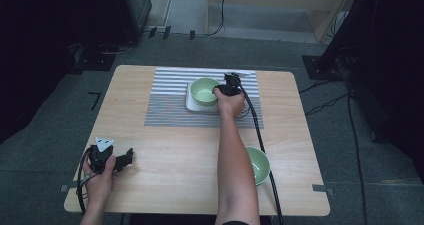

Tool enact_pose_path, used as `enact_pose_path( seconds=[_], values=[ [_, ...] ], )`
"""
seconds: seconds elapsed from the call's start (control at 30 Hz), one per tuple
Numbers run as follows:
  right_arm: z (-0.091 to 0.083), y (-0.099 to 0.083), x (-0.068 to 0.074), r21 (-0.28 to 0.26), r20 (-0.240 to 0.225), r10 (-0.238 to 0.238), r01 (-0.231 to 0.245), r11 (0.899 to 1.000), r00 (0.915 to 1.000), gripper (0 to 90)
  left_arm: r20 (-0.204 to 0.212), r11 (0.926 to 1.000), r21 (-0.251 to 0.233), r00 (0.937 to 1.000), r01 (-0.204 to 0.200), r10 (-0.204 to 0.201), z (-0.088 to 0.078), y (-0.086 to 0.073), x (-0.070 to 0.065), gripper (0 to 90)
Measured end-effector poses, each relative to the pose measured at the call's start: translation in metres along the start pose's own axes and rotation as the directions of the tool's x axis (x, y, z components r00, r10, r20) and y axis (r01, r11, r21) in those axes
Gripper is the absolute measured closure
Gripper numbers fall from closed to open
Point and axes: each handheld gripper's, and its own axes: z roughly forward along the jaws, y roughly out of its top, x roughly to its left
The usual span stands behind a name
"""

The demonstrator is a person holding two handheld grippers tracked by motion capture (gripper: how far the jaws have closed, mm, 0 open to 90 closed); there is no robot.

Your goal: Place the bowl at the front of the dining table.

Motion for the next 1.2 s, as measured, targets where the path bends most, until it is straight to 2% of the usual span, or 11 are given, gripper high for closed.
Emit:
enact_pose_path(
  seconds=[0.1, 0.13, 0.2, 0.33, 0.4, 0.53, 0.67, 0.77, 0.9, 1.07, 1.2],
  values=[
    [-0.004, 0.002, 0.0, -0.009, -0.067, -0.021, 0.02, 1.0, 0.9975, 41.1, 0.0, 1.0, 0.0, 1.0, -0.001, 0.001, 0.0, 0.0, 0.0, 12.4],
    [-0.007, 0.002, 0.001, -0.026, -0.078, -0.047, 0.045, 0.999, 0.9959, 32.0, 0.0, 1.0, 0.0, 1.0, -0.001, 0.001, 0.0, 0.0, 0.0, 12.4],
    [-0.012, 0.003, 0.003, -0.033, -0.049, -0.089, 0.088, 0.996, 0.9948, 24.6, -0.001, 1.0, 0.001, 1.0, 0.0, 0.0, 0.0, 0.0, 0.0, 12.3],
    [-0.022, 0.006, 0.002, -0.021, 0.029, -0.096, 0.096, 0.995, 0.995, 25.7, -0.002, 1.0, 0.001, 1.0, 0.0, 0.0, 0.0, 0.0, 0.0, 12.3],
    [-0.031, 0.006, 0.002, -0.049, 0.018, -0.145, 0.146, 0.988, 0.9892, 25.0, -0.002, 1.0, 0.001, 1.0, 0.0, 0.0, 0.0, 0.0, 0.0, 12.4],
    [-0.042, 0.004, 0.002, -0.034, 0.036, -0.194, 0.195, 0.98, 0.9804, 24.2, -0.002, 1.0, 0.001, 1.0, 0.0, 0.0, 0.0, 0.0, 0.0, 12.3],
    [-0.055, 0.001, -0.004, -0.051, -0.012, -0.205, 0.204, 0.978, 0.9787, 25.9, -0.003, 1.0, 0.001, 1.0, 0.0, 0.0, 0.0, 0.0, 0.0, 12.4],
    [-0.065, 0.0, -0.008, -0.072, -0.011, -0.243, 0.241, 0.968, 0.9701, 26.1, -0.002, 1.0, 0.001, 1.0, 0.0, 0.0, 0.0, 0.0, 0.0, 12.3],
    [-0.076, -0.001, -0.014, -0.078, 0.007, -0.249, 0.249, 0.965, 0.9684, 26.7, -0.003, 1.0, 0.001, 1.0, 0.0, 0.0, 0.0, 0.0, 0.0, 12.4],
    [-0.09, -0.002, -0.022, -0.119, -0.018, -0.229, 0.225, 0.967, 0.9732, 22.1, -0.003, 1.0, 0.001, 1.0, 0.0, 0.0, 0.0, 0.0, 0.0, 12.4],
    [-0.099, -0.003, -0.025, -0.125, -0.007, -0.252, 0.249, 0.96, 0.9678, 18.9, -0.003, 1.0, 0.001, 1.0, -0.001, 0.001, 0.0, 0.0, 0.0, 12.3]
  ],
)
